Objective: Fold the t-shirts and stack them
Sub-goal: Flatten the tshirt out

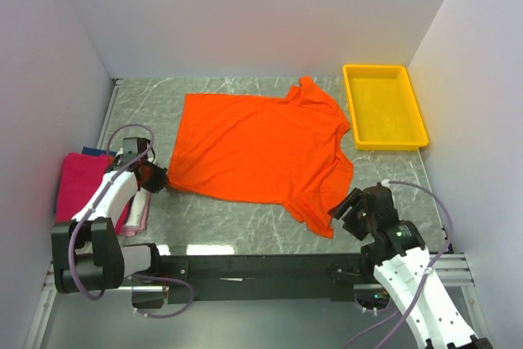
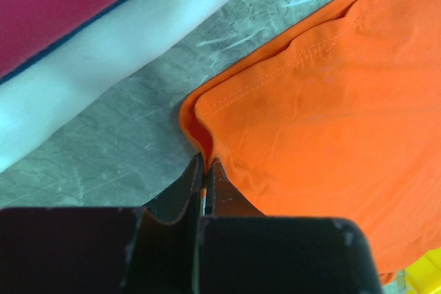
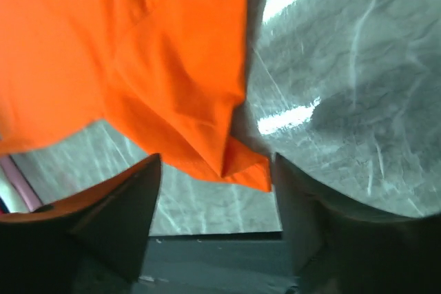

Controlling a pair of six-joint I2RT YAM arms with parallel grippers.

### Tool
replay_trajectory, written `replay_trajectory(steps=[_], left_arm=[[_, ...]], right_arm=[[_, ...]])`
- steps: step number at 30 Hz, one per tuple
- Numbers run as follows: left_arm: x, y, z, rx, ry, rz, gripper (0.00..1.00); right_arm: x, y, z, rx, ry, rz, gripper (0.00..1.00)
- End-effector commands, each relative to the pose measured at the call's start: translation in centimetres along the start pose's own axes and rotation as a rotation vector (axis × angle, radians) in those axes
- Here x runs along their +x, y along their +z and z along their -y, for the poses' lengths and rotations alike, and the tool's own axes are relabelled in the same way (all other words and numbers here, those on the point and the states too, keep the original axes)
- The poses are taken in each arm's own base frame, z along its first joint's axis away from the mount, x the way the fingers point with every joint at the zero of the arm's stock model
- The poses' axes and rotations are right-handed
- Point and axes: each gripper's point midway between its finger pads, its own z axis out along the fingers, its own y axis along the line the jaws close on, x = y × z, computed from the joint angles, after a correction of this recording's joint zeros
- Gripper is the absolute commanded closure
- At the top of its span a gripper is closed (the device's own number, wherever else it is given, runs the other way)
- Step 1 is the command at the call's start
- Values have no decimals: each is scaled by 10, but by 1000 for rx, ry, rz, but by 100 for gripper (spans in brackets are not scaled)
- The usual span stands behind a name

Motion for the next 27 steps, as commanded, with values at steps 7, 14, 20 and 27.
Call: replay_trajectory(steps=[7,14,20,27], left_arm=[[-10,-3,20,57,32,17,99],[-11,-5,28,76,60,3,99],[-7,-3,28,91,67,-13,99],[-7,-2,30,97,81,-21,99]], right_arm=[[-66,14,-24,121,39,202,50],[-87,44,-17,235,60,257,51],[-89,55,-9,202,109,314,49],[-95,68,-4,235,129,340,50]])
